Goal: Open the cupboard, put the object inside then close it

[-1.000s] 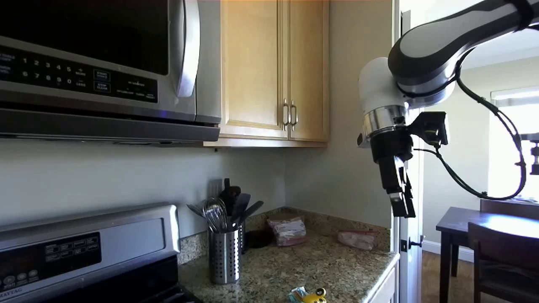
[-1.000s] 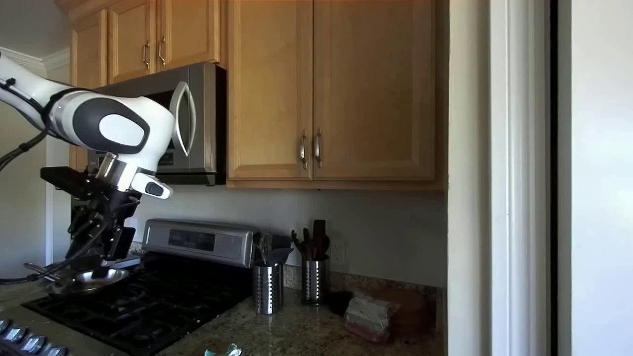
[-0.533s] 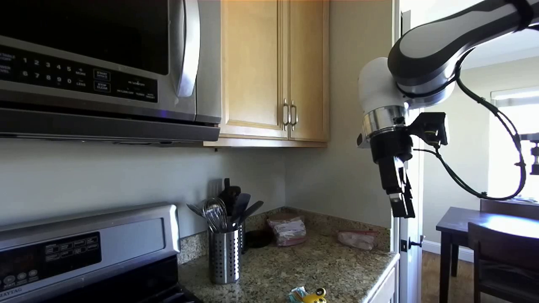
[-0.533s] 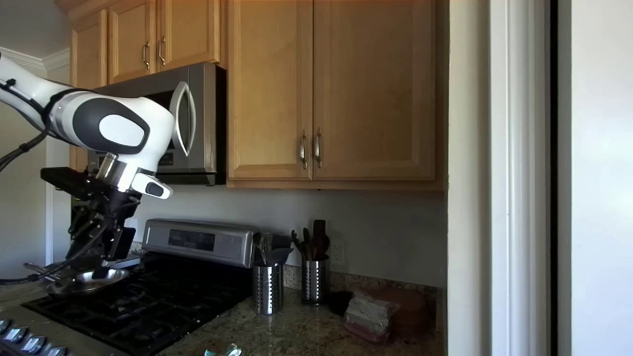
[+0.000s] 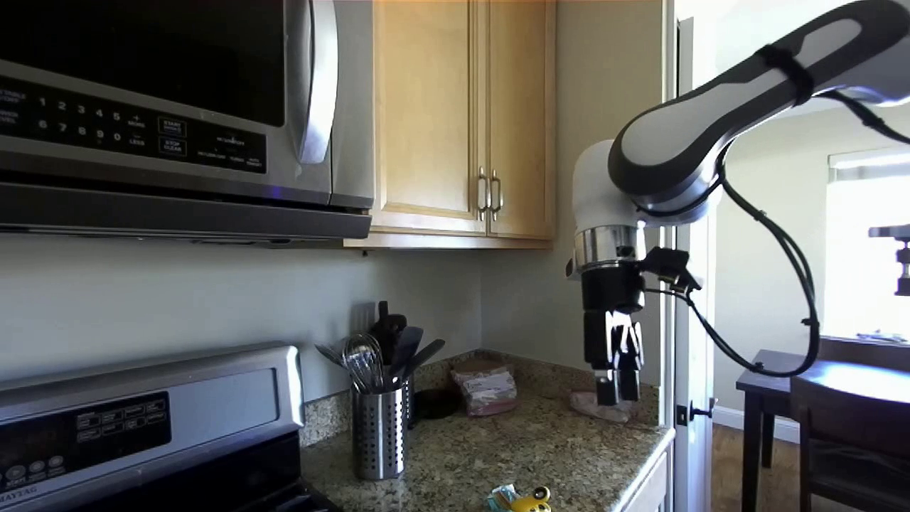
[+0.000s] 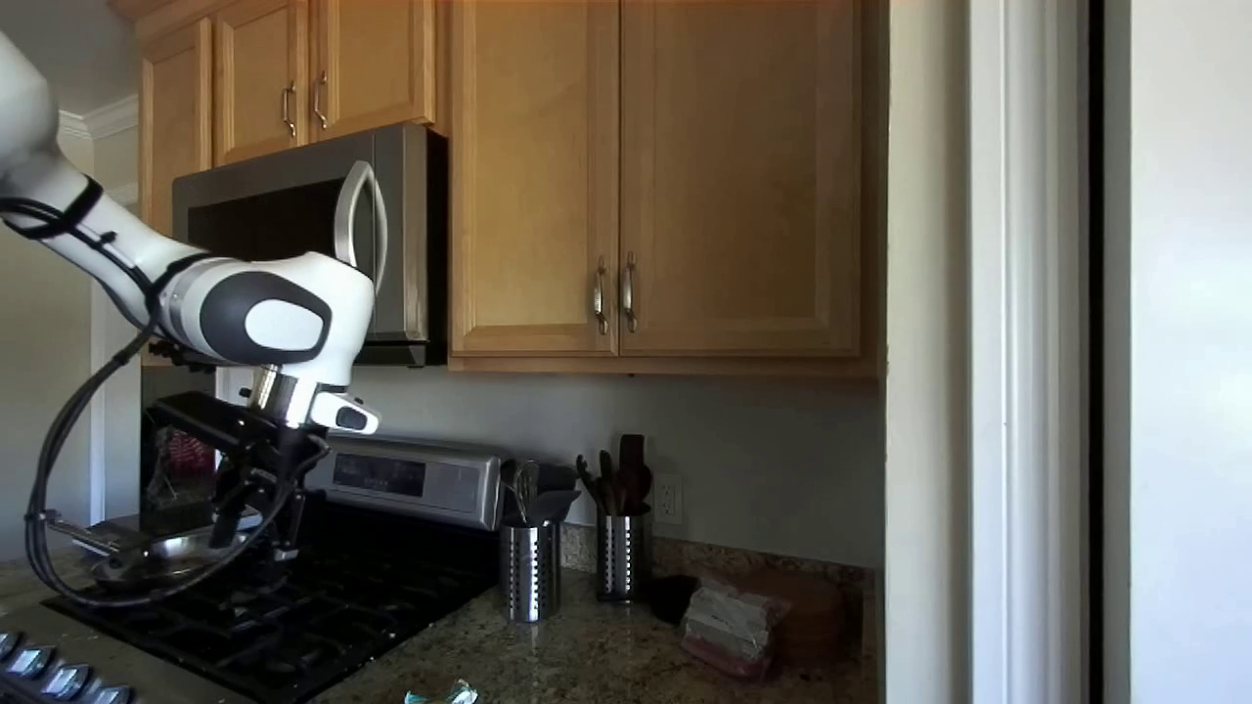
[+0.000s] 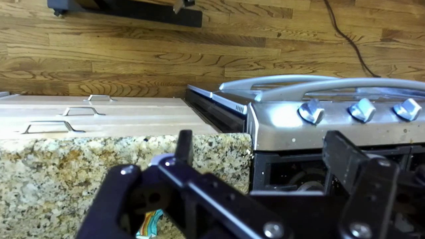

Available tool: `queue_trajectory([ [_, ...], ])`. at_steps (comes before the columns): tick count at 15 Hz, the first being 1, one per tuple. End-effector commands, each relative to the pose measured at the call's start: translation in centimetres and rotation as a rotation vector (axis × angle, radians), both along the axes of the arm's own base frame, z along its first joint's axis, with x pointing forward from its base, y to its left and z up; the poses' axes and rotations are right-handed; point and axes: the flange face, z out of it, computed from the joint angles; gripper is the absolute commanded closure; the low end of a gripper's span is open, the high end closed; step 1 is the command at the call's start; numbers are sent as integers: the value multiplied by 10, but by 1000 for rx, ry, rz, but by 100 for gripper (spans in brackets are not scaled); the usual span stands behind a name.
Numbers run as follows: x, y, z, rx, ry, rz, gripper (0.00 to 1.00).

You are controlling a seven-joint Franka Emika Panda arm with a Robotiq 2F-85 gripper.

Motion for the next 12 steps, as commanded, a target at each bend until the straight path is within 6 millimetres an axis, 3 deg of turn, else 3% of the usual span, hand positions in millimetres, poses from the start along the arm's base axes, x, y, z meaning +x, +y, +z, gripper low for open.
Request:
queue_trajectory([
  [1, 42, 1, -23, -32, -65, -2, 0],
  [3, 59, -5, -18, -78, -129, -3, 0],
  [5, 71, -15, 2, -111, -199, 19, 0],
  [12, 93, -54, 116, -186, -520, -33, 0],
])
